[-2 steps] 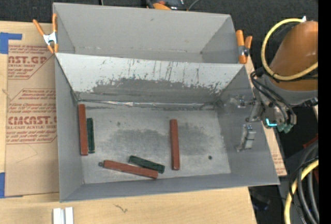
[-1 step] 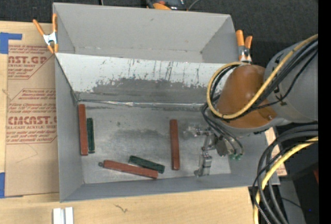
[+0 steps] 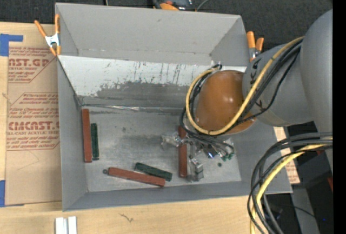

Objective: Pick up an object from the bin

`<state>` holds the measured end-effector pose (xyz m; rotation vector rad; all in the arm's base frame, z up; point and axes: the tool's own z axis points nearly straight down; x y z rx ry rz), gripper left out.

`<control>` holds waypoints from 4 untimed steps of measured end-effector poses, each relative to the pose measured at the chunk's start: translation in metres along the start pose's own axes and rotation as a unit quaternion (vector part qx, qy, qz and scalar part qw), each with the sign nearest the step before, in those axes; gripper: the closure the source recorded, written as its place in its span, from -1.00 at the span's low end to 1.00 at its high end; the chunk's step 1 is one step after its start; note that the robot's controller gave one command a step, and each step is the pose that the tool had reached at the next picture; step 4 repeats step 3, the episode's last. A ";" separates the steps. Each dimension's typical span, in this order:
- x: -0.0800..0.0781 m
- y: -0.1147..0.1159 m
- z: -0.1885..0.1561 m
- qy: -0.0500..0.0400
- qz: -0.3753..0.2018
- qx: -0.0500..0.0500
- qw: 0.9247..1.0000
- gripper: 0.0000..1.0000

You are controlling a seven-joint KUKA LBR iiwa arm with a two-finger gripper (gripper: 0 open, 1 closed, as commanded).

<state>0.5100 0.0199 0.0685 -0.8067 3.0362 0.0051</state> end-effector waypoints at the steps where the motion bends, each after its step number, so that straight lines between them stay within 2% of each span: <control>1: 0.035 -0.053 -0.001 0.001 0.042 0.002 0.999 -1.00; 2: 0.033 -0.051 -0.001 0.001 0.040 0.001 0.999 1.00; 3: 0.029 -0.046 -0.166 -0.004 0.033 0.004 0.999 1.00; 4: 0.029 -0.046 -0.166 -0.004 0.033 0.004 0.999 1.00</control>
Offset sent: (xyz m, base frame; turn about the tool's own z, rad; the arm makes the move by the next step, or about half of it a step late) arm -0.0035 -0.0615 0.0015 0.0794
